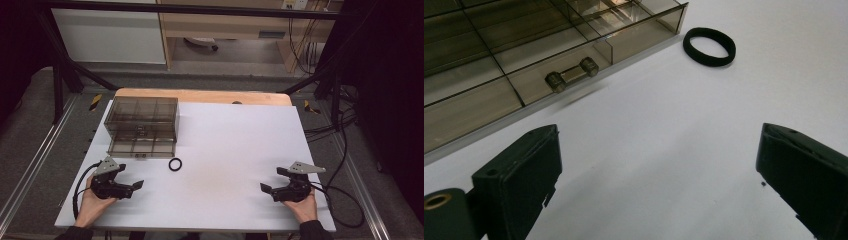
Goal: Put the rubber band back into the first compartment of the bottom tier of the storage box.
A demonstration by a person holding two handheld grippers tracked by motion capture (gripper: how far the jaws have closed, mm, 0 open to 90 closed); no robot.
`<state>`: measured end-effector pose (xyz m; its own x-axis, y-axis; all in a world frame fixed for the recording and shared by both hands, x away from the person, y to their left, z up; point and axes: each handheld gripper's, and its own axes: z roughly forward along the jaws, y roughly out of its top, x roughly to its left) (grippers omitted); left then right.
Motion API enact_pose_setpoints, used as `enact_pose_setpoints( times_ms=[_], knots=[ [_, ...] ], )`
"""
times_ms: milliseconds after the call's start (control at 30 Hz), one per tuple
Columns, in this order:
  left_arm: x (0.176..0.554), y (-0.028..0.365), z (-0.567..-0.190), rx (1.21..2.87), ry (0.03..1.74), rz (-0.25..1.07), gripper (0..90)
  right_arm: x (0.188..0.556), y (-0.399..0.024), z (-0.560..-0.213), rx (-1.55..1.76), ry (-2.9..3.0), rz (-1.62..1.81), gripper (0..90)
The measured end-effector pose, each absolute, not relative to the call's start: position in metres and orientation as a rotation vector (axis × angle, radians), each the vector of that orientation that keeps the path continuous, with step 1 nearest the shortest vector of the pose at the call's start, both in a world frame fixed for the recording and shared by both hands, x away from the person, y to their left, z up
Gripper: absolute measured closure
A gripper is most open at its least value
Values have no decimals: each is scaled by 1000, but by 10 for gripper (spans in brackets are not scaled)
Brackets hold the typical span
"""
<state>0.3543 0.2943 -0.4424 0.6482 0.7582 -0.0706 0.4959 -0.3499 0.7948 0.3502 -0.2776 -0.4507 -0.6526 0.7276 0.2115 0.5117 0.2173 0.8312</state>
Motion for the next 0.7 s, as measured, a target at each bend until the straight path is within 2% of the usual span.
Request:
enact_pose_setpoints(
  times_ms=[700],
  knots=[
    [356,284,-441,2043,963,397,47,350,-278,-450,1180,2267,1407,7]
  ],
)
